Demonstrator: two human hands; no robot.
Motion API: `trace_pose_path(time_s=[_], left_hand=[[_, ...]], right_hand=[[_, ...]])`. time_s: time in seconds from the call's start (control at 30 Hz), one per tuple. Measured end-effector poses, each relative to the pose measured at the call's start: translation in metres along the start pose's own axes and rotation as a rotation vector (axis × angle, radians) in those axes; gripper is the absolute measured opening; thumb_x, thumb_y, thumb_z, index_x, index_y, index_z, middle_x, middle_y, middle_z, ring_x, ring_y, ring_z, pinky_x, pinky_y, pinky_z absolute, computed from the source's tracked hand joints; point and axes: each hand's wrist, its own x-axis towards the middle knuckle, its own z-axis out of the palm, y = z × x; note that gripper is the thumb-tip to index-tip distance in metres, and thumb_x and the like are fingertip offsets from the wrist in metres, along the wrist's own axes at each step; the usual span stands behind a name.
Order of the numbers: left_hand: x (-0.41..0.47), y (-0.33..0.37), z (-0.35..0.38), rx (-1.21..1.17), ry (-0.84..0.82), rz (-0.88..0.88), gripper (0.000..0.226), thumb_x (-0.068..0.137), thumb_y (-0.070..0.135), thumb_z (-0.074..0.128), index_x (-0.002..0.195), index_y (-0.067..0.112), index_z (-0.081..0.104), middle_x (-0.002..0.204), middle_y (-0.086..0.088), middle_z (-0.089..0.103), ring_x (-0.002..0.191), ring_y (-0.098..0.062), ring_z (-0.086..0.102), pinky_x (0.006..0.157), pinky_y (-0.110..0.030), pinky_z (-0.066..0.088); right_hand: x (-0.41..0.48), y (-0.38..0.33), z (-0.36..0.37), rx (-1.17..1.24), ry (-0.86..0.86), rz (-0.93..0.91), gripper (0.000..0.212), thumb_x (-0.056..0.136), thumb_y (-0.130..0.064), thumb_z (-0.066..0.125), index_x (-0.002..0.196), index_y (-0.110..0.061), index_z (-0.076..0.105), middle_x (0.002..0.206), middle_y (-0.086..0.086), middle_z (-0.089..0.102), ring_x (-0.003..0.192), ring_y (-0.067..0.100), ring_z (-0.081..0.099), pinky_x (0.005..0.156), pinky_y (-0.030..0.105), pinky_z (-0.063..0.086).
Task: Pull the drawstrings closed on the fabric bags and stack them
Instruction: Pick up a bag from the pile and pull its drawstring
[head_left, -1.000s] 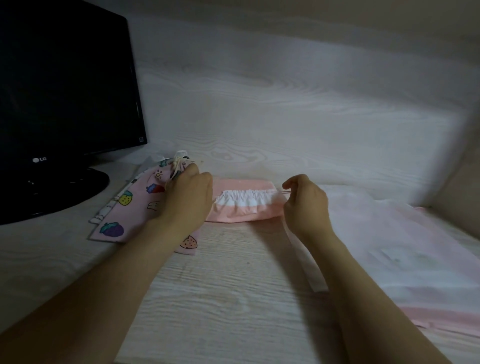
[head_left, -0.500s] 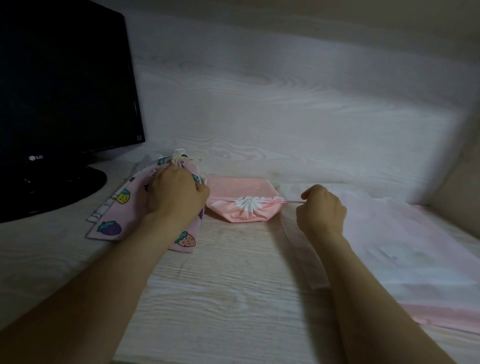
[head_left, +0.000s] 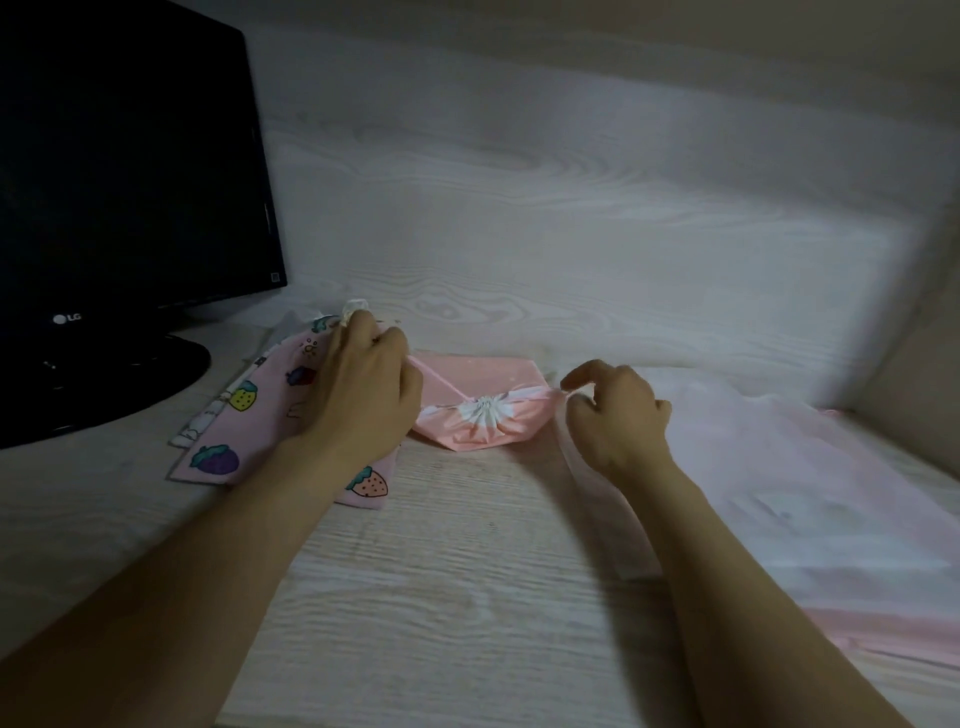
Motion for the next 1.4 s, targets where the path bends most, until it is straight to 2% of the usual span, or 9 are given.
trace_pose_path(time_s=[0.17,0.27,0.37,0.6,0.8,1.03,1.2,1.3,1.4], left_hand=[[0.004,-0.003,0.003,0.084,-0.02,0.02,0.009,0.092,-0.005,0.064,0.092,0.002,0.07,0.108,-0.011,0.048,0.107,-0.031,0.046,0.089,-0.046,0.047],[0.006,-0.005,0.006,0.125,-0.044,0.04,0.02,0.087,-0.008,0.068,0.098,0.007,0.074,0.105,-0.007,0.054,0.112,-0.027,0.042,0.092,-0.038,0.044],[0.006,-0.006,0.008,0.108,0.011,0.088,0.019,0.085,-0.005,0.074,0.092,0.012,0.078,0.092,-0.003,0.061,0.106,-0.023,0.038,0.089,-0.029,0.033],[-0.001,0.01,0.002,0.195,-0.022,0.042,0.013,0.094,0.023,0.067,0.093,0.026,0.08,0.09,0.002,0.074,0.112,-0.031,0.05,0.091,-0.046,0.025],[-0.004,0.019,-0.008,0.113,-0.029,-0.085,0.022,0.103,0.025,0.056,0.106,0.024,0.078,0.086,-0.009,0.074,0.077,-0.034,0.068,0.061,-0.035,0.048],[0.001,0.021,-0.001,-0.111,0.141,-0.027,0.025,0.105,0.028,0.05,0.107,0.023,0.075,0.077,-0.004,0.073,0.069,-0.025,0.067,0.067,-0.042,0.057],[-0.003,0.042,0.0,-0.388,0.11,0.019,0.031,0.105,0.016,0.058,0.134,0.011,0.068,0.112,-0.002,0.079,0.076,-0.014,0.072,0.082,-0.028,0.053],[-0.006,0.047,0.005,-0.487,-0.044,0.004,0.043,0.102,0.02,0.068,0.144,0.016,0.059,0.115,0.001,0.079,0.071,-0.013,0.074,0.085,-0.027,0.055],[-0.006,0.044,0.013,-0.539,-0.162,-0.007,0.065,0.091,0.016,0.08,0.149,0.023,0.054,0.137,0.006,0.069,0.071,-0.012,0.076,0.089,-0.035,0.06]], right_hand=[[-0.005,-0.003,0.003,-0.194,0.031,-0.054,0.035,0.087,-0.022,0.058,0.122,-0.028,0.06,0.1,-0.001,0.07,0.11,0.027,0.06,0.09,0.039,0.026],[-0.004,-0.004,0.005,-0.258,0.092,-0.043,0.019,0.092,-0.022,0.054,0.105,-0.025,0.067,0.092,0.002,0.072,0.1,0.03,0.063,0.088,0.04,0.028],[-0.002,-0.003,0.008,-0.307,0.102,-0.041,0.014,0.09,-0.019,0.054,0.095,-0.019,0.067,0.097,0.005,0.067,0.098,0.033,0.061,0.083,0.04,0.032],[0.0,0.001,0.012,-0.284,-0.036,-0.046,0.022,0.093,-0.018,0.059,0.115,-0.018,0.059,0.111,0.011,0.061,0.104,0.038,0.06,0.08,0.042,0.051],[-0.01,-0.013,0.002,-0.174,-0.092,-0.043,0.033,0.094,-0.03,0.056,0.126,-0.036,0.064,0.114,0.011,0.066,0.109,0.037,0.063,0.08,0.038,0.047],[-0.018,-0.03,-0.007,-0.199,-0.022,-0.098,0.027,0.088,-0.018,0.053,0.104,-0.024,0.074,0.098,0.012,0.066,0.092,0.04,0.062,0.074,0.039,0.054],[-0.017,-0.033,-0.005,-0.298,-0.114,-0.154,0.013,0.08,-0.017,0.051,0.068,-0.017,0.054,0.079,0.009,0.056,0.079,0.038,0.056,0.058,0.032,0.037],[-0.017,-0.032,-0.004,-0.299,-0.2,-0.127,0.018,0.082,-0.021,0.05,0.064,-0.018,0.044,0.082,0.009,0.054,0.082,0.037,0.055,0.061,0.033,0.035],[-0.015,-0.032,-0.002,-0.163,-0.122,-0.047,0.015,0.079,-0.023,0.044,0.073,-0.017,0.056,0.086,0.011,0.061,0.079,0.038,0.057,0.063,0.033,0.04]])
